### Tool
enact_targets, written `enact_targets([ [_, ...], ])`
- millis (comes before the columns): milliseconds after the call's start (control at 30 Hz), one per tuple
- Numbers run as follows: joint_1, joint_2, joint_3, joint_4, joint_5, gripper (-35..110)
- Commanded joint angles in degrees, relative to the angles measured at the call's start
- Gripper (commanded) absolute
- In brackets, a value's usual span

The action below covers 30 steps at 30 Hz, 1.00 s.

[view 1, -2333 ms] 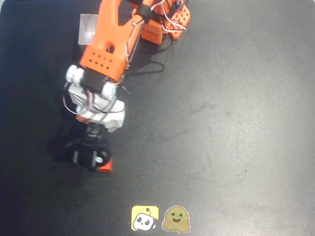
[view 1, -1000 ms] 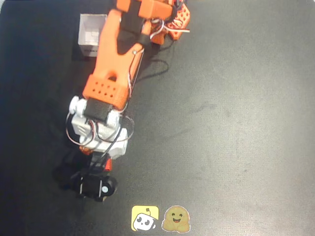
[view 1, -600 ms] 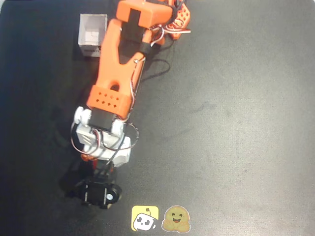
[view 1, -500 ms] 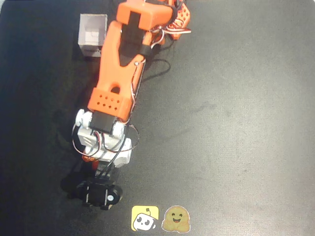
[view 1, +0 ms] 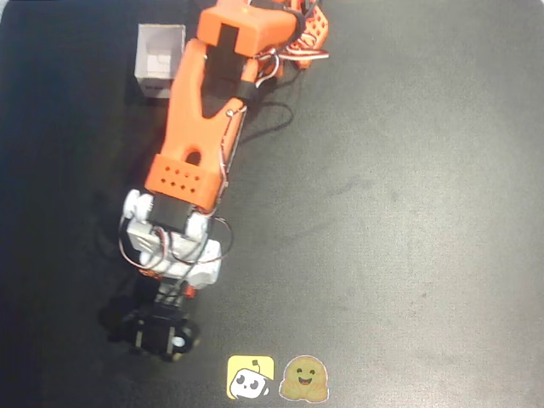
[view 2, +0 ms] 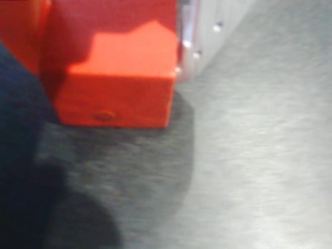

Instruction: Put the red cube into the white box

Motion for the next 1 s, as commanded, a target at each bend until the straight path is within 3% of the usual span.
enact_targets([
  [0, 1.0, 1.3, -2.5, 3.3, 2.4, 0],
  [267, 7.6, 12.8, -4.3, 21.8, 14.1, 0],
  [400, 16.0, 19.4, -4.4, 31.6, 13.7, 0],
  [733, 36.5, 45.1, 24.3, 32.3, 10.3, 0],
  [967, 43.5, 59.5, 40.1, 32.3, 10.5, 0],
])
